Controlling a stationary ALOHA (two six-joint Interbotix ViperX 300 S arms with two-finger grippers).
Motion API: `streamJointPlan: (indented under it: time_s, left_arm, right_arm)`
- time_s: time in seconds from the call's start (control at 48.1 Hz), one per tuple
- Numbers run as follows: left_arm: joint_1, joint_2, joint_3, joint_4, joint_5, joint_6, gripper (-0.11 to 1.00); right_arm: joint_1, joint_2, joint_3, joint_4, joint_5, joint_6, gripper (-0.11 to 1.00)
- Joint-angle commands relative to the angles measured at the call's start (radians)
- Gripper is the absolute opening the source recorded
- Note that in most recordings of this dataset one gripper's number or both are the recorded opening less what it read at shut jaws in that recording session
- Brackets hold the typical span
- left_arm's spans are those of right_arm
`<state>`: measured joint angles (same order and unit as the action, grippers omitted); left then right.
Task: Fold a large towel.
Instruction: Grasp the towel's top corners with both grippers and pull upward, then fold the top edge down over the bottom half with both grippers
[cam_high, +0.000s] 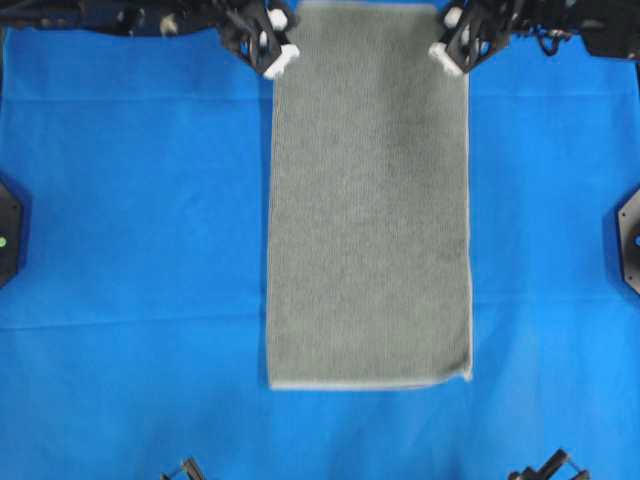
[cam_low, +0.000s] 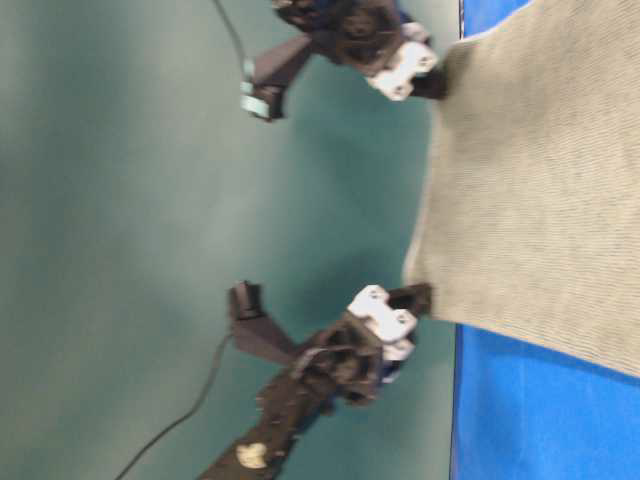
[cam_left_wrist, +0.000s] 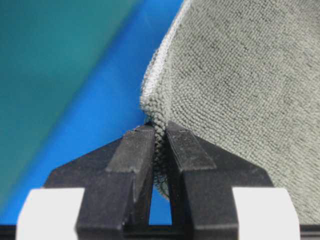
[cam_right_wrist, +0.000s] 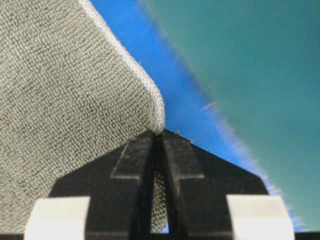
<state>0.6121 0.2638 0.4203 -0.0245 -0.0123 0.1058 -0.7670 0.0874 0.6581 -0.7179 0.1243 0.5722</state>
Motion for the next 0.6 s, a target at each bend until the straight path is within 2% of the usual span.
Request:
streamJointPlan:
  time_s: [0.0, 0.187, 0.27, 0.436, 0.582]
  left_arm:
    - [0.025, -0.066, -0.031, 0.0, 0.012, 0.011, 0.04]
    - [0.011, -0.138, 0.002, 0.0, 0.018, 0.012, 0.04]
    - [-0.011, -0.172, 0.04, 0.0, 0.018, 0.012, 0.04]
    - [-0.095, -0.264, 0.169, 0.0, 0.018, 0.006, 0.04]
    - [-0.215, -0.342, 0.272, 0.0, 0.02, -0.006, 0.04]
  right_arm:
    - [-0.017, -0.06, -0.025, -0.009, 0.014, 0.002, 0.04]
    - [-0.008, -0.129, -0.006, -0.008, 0.028, 0.015, 0.04]
    - [0.032, -0.181, 0.025, -0.006, 0.034, 0.018, 0.04]
    - [0.186, -0.319, 0.112, 0.0, 0.103, 0.023, 0.04]
    - [0.354, -0.405, 0.176, 0.038, 0.206, 0.026, 0.04]
